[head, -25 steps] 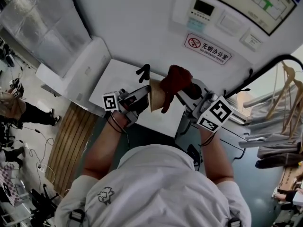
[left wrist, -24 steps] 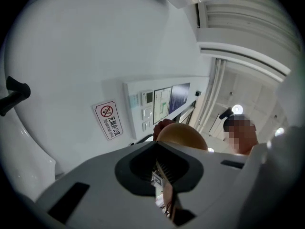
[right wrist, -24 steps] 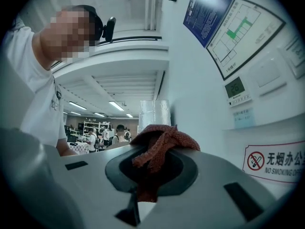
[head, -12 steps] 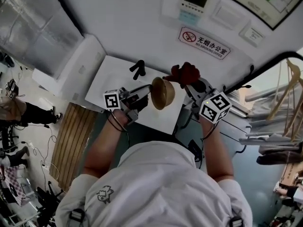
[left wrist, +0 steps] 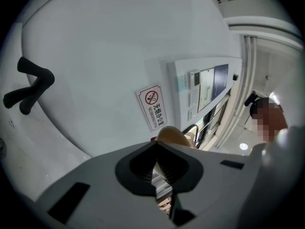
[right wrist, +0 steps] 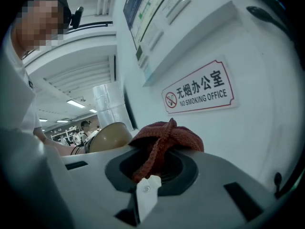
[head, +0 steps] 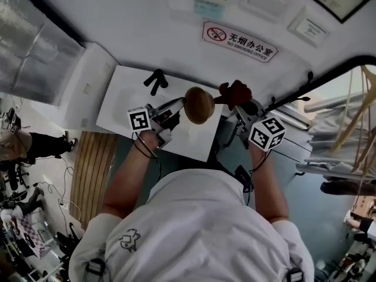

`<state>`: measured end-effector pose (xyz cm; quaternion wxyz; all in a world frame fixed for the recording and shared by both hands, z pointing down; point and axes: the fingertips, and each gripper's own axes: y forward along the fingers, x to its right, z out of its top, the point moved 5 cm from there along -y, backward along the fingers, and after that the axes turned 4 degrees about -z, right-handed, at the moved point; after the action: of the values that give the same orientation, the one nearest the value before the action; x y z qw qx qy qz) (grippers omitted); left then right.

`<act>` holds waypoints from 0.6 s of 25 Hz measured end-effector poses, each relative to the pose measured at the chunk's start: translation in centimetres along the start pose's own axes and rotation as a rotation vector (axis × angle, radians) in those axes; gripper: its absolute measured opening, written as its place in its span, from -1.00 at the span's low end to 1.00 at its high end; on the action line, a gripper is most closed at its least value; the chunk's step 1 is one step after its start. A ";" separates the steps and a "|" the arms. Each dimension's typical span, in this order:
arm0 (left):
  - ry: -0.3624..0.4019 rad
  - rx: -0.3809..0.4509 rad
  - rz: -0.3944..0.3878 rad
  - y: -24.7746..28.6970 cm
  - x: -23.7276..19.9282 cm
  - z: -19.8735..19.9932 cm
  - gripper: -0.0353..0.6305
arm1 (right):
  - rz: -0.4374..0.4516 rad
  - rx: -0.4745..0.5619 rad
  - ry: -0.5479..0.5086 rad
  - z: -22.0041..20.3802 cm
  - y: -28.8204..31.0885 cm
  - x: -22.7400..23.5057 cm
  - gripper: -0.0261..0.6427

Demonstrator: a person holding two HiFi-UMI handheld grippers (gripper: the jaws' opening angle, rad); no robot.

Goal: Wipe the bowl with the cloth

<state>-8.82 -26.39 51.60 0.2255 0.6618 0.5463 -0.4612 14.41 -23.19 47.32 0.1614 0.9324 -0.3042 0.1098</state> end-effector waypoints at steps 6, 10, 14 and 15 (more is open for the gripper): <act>-0.010 -0.064 0.125 2.9 -4.2 -1.7 -0.85 | -0.035 -0.042 0.081 -3.0 -1.0 3.8 -0.77; 0.025 -0.127 0.235 4.2 -6.6 -2.8 -0.85 | -0.075 -0.093 0.080 -5.1 -1.3 5.2 -0.77; 0.013 -0.168 0.311 5.4 -9.2 -4.1 -0.85 | -0.118 -0.136 0.089 -7.4 -1.5 7.1 -0.77; 0.005 -0.175 0.327 5.6 -9.8 -4.5 -0.85 | -0.125 -0.145 0.096 -8.0 -1.5 7.6 -0.77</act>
<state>-1.74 -29.54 60.95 0.3528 0.7209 0.4698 -0.3675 20.46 -23.15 56.70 0.2495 0.9290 -0.2447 0.1217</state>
